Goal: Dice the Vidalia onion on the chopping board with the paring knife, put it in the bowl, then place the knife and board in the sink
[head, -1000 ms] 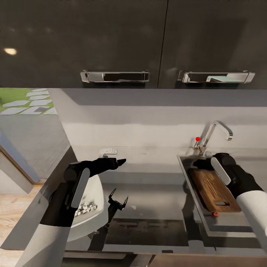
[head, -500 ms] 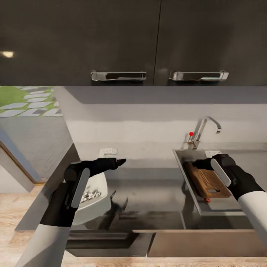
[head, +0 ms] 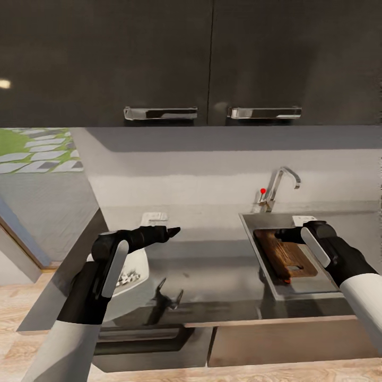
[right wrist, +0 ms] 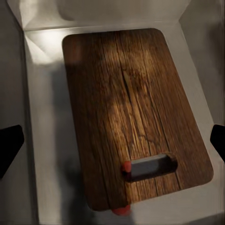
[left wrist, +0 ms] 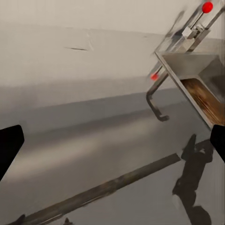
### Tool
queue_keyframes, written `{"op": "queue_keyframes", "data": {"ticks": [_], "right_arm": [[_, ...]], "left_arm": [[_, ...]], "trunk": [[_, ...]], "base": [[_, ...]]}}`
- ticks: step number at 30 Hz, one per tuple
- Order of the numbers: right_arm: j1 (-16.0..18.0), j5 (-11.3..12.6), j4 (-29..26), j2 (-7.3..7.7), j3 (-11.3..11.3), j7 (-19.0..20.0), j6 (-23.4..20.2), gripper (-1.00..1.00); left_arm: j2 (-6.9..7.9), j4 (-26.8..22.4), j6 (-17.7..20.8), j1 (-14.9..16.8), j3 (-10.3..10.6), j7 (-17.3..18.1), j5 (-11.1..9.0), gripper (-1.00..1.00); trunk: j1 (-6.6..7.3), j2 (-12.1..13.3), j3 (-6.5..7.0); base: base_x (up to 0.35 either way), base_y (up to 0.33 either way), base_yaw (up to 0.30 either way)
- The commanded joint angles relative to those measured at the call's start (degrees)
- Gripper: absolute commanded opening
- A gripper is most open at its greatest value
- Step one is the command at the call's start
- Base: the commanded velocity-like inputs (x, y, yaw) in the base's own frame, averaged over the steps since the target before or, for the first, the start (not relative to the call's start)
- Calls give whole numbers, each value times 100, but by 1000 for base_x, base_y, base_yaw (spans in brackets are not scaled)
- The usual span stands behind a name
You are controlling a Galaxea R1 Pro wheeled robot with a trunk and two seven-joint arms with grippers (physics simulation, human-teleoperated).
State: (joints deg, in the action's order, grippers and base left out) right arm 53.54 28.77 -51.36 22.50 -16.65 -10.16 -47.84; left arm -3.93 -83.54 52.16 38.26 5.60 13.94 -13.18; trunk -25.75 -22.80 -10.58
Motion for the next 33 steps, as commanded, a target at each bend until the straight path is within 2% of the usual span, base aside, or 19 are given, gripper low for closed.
{"op": "queue_keyframes", "data": {"ticks": [1, 9, 18, 21, 25, 33], "right_arm": [[7, 61, -6, 8, -28, -56, -10, 100], [7, 63, -41, 28, -31, -56, -5, 100], [7, 64, -398, 51, -80, -56, -5, 100], [7, 66, -516, 52, -206, -28, -2, 100], [4, 67, -701, 53, -535, 151, 2, 100], [-35, 67, -944, 53, -689, 642, 16, 100]], "left_arm": [[-3, -4, 28, 6, -6, 21, 9, 100], [-3, -4, 26, 6, -6, 21, 9, 100], [-3, -2, 25, 6, -6, 21, 9, 100], [-3, -1, 23, 6, -6, 21, 9, 100], [-3, -2, 25, 6, -6, 21, 9, 100], [-3, -1, 24, 6, -6, 21, 9, 100]], "trunk": [[-4, -12, -4], [-4, -12, 67], [-4, -12, 146], [-4, -12, 172], [-4, -12, 207], [-4, -12, 278]], "base": [[-101, 0, -93], [-187, 0, -93], [-29, 0, -93], [-4, 0, -93], [-1, 0, -94], [-9, 0, -94]]}}
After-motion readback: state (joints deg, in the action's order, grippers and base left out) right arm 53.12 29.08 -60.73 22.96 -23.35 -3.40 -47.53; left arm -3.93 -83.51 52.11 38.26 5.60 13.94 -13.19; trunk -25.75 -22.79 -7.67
